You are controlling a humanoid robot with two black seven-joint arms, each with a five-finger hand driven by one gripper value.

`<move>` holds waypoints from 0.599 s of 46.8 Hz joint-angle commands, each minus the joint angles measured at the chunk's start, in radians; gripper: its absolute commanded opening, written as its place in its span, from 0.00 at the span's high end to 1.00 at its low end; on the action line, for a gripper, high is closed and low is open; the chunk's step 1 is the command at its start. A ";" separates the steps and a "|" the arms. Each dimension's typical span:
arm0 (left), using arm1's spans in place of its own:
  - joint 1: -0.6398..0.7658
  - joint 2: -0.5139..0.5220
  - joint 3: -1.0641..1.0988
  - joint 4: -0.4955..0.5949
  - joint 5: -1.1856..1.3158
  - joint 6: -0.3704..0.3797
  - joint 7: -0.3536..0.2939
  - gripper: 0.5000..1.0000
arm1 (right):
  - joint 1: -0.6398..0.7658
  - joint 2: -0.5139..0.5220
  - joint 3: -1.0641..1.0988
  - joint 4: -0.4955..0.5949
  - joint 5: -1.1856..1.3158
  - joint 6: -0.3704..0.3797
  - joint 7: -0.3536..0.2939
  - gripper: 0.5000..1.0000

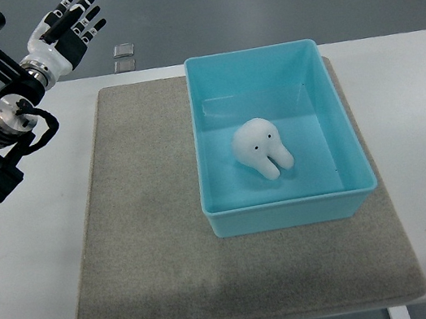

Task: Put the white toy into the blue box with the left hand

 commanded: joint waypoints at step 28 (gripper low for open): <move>0.054 -0.055 -0.089 0.078 0.008 -0.002 -0.048 0.08 | 0.000 0.000 0.000 0.000 0.000 0.000 0.000 0.13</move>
